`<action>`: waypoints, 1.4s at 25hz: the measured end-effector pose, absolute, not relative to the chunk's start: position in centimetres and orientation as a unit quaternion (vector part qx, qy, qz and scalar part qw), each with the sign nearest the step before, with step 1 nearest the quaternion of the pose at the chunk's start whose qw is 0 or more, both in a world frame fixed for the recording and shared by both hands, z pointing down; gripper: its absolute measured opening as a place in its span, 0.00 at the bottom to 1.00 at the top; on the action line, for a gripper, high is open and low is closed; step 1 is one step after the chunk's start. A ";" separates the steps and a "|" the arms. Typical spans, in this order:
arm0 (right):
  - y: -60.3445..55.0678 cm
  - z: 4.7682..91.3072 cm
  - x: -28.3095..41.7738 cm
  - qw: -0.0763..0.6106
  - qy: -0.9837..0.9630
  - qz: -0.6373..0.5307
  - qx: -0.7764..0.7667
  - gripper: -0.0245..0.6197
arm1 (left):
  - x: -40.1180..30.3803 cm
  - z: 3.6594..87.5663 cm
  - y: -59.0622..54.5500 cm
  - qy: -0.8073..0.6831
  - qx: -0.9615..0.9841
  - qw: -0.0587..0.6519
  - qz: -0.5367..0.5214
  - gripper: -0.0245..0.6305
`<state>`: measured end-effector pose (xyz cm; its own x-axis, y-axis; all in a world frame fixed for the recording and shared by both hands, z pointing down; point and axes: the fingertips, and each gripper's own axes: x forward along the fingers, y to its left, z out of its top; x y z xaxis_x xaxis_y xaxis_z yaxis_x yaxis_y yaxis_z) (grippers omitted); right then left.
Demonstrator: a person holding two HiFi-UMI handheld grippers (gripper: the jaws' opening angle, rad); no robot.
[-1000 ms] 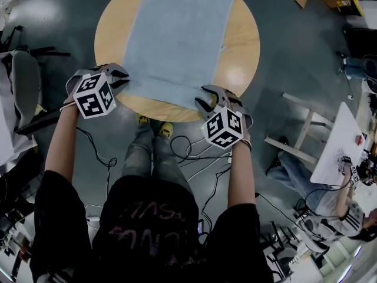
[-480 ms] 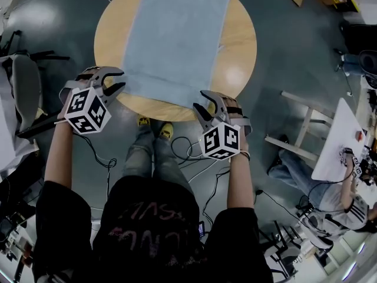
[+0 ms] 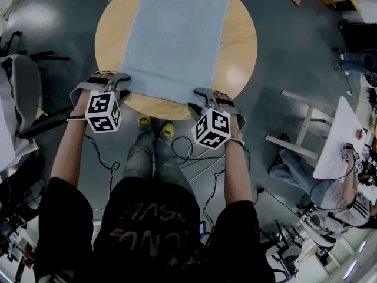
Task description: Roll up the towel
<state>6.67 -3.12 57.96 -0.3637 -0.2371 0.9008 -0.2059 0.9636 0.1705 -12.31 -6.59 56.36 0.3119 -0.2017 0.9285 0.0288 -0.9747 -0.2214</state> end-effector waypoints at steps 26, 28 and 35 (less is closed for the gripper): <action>7.7 57.0 5.9 0.530 -0.828 0.181 -0.017 0.10 | -13.8 55.9 4.3 -0.112 -0.782 -0.081 -0.607 0.08; 7.6 56.8 5.9 0.529 -0.829 0.183 -0.012 0.11 | -13.7 55.7 4.1 -0.097 -0.789 -0.091 -0.599 0.08; 1.7 56.3 6.8 0.541 -0.832 0.112 0.045 0.14 | -13.0 54.9 -0.7 -0.030 -0.811 -0.080 -0.579 0.09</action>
<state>6.77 1.72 56.29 -0.4108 0.0462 0.9106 -0.1951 0.9711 -0.1373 -12.95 -0.66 54.90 0.3270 0.1420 0.9343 -0.0439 -0.9853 0.1651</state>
